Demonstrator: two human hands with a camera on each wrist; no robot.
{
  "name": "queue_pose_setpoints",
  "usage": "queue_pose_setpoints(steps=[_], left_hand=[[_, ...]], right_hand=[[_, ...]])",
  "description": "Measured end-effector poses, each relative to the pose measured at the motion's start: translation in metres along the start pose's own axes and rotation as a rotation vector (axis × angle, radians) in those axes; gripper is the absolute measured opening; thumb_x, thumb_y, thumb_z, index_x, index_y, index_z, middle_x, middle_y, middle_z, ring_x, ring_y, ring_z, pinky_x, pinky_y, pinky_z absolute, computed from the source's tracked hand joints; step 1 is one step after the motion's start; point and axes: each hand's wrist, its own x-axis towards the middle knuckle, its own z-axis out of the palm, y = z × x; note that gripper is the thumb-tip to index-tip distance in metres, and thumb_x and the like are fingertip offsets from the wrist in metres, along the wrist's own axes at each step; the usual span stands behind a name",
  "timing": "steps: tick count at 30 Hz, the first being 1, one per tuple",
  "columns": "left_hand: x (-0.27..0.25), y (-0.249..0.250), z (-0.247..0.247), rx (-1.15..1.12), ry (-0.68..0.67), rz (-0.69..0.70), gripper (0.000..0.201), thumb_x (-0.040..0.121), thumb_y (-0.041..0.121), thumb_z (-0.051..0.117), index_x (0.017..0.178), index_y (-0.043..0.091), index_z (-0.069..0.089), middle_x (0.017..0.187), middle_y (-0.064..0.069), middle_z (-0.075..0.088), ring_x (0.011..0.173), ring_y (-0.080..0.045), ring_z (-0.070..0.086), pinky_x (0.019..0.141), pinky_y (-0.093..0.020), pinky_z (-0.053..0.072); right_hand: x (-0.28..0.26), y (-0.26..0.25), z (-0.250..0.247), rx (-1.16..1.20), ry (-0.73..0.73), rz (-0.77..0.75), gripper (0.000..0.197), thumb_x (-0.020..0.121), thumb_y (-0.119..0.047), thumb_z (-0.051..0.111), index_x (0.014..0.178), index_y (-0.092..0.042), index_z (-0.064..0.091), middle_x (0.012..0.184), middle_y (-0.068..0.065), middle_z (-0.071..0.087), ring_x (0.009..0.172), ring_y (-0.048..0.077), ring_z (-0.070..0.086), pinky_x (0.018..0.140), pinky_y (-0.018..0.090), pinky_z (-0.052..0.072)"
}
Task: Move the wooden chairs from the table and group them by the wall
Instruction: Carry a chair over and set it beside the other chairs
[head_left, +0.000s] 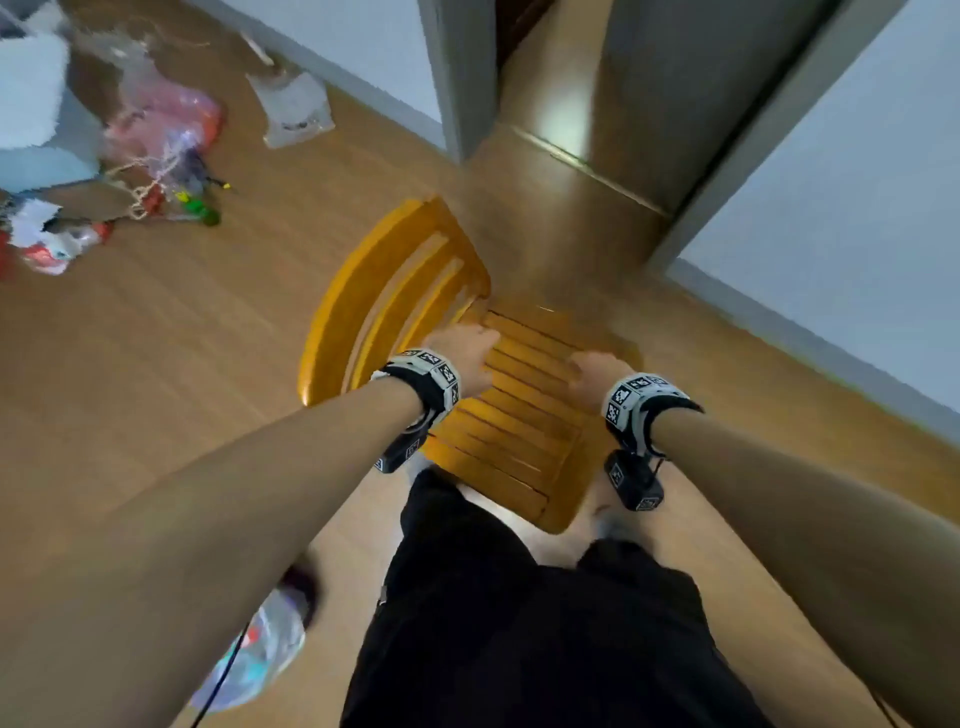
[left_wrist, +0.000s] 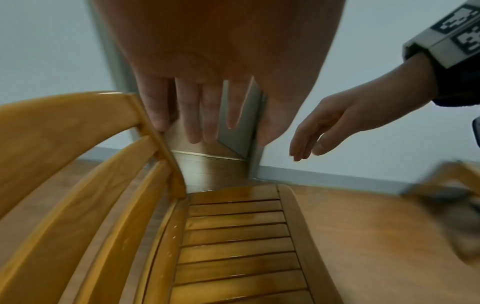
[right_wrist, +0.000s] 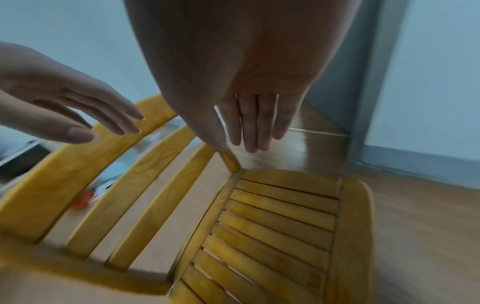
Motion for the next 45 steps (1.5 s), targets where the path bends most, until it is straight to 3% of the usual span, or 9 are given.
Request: queue_pose_setpoints(steps=[6, 13, 18, 27, 31, 36, 40, 43, 45], left_hand=[[0.054, 0.002, -0.044, 0.322, -0.072, 0.509, 0.06, 0.097, 0.046, 0.043, 0.149, 0.018, 0.04, 0.142, -0.008, 0.052, 0.124, -0.029, 0.054, 0.092, -0.042, 0.048], [0.033, 0.028, -0.034, 0.474, -0.089, 0.882, 0.053, 0.095, 0.046, 0.041, 0.139, 0.018, 0.049, 0.13, -0.007, 0.059, 0.116, -0.029, 0.056, 0.09, -0.042, 0.049], [0.011, -0.009, -0.004, 0.592, -0.12, 0.914, 0.052, 0.096, 0.047, 0.042, 0.14, 0.02, 0.048, 0.127, -0.004, 0.061, 0.111, -0.027, 0.059, 0.083, -0.037, 0.048], [-0.025, -0.134, -0.021, 0.73, -0.099, 0.902, 0.046, 0.102, 0.039, 0.038, 0.144, 0.022, 0.046, 0.133, -0.005, 0.061, 0.111, -0.026, 0.061, 0.082, -0.038, 0.052], [-0.029, -0.191, -0.024, 0.78, -0.157, 0.899, 0.046, 0.099, 0.025, 0.042, 0.146, 0.024, 0.045, 0.139, -0.004, 0.056, 0.117, -0.027, 0.059, 0.084, -0.038, 0.052], [-0.001, -0.228, -0.041, 0.903, -0.208, 0.97, 0.064, 0.089, 0.006, 0.056, 0.149, 0.022, 0.041, 0.137, -0.006, 0.055, 0.117, -0.027, 0.058, 0.089, -0.04, 0.054], [0.037, -0.242, -0.056, 1.039, -0.175, 1.115, 0.065, 0.09, 0.007, 0.059, 0.15, 0.02, 0.04, 0.137, -0.008, 0.054, 0.122, -0.027, 0.056, 0.094, -0.038, 0.047], [0.079, -0.25, -0.069, 1.085, -0.176, 1.206, 0.067, 0.089, 0.012, 0.065, 0.151, 0.02, 0.039, 0.141, -0.007, 0.052, 0.125, -0.027, 0.053, 0.1, -0.039, 0.043], [0.106, -0.258, -0.077, 1.112, -0.19, 1.277, 0.071, 0.086, 0.015, 0.069, 0.15, 0.021, 0.04, 0.146, -0.005, 0.049, 0.131, -0.025, 0.048, 0.109, -0.039, 0.038]], right_hand=[[-0.055, -0.017, 0.05, 0.412, 0.125, 0.425, 0.045, 0.103, -0.022, 0.048, 0.147, -0.009, 0.049, 0.147, 0.013, 0.053, 0.13, 0.031, 0.054, 0.104, 0.041, 0.047], [-0.101, -0.091, 0.12, 0.748, 0.297, 0.712, 0.046, 0.099, -0.022, 0.052, 0.143, -0.008, 0.053, 0.143, 0.014, 0.055, 0.128, 0.031, 0.054, 0.106, 0.041, 0.046], [-0.094, -0.161, 0.155, 0.853, 0.362, 0.772, 0.044, 0.099, -0.025, 0.051, 0.141, -0.013, 0.055, 0.137, 0.01, 0.062, 0.117, 0.029, 0.062, 0.094, 0.038, 0.052], [-0.066, -0.282, 0.182, 0.967, 0.344, 0.8, 0.046, 0.102, -0.022, 0.047, 0.146, -0.009, 0.05, 0.143, 0.012, 0.057, 0.127, 0.029, 0.057, 0.1, 0.039, 0.049], [-0.047, -0.333, 0.177, 1.001, 0.358, 0.814, 0.047, 0.102, -0.023, 0.048, 0.147, -0.011, 0.049, 0.145, 0.011, 0.056, 0.128, 0.03, 0.056, 0.102, 0.041, 0.05], [-0.019, -0.377, 0.158, 1.035, 0.397, 0.858, 0.046, 0.103, -0.025, 0.048, 0.145, -0.009, 0.05, 0.142, 0.013, 0.057, 0.127, 0.031, 0.056, 0.099, 0.039, 0.048], [0.011, -0.396, 0.134, 1.078, 0.415, 0.92, 0.044, 0.102, -0.028, 0.049, 0.143, -0.011, 0.052, 0.137, 0.012, 0.06, 0.118, 0.029, 0.059, 0.094, 0.037, 0.049], [0.043, -0.408, 0.111, 1.163, 0.411, 0.963, 0.042, 0.1, -0.036, 0.049, 0.135, -0.014, 0.058, 0.11, 0.009, 0.067, 0.093, 0.026, 0.062, 0.079, 0.034, 0.052], [0.07, -0.422, 0.095, 1.242, 0.44, 0.93, 0.044, 0.099, -0.044, 0.052, 0.132, -0.015, 0.058, 0.114, 0.011, 0.067, 0.099, 0.028, 0.063, 0.087, 0.039, 0.053]])
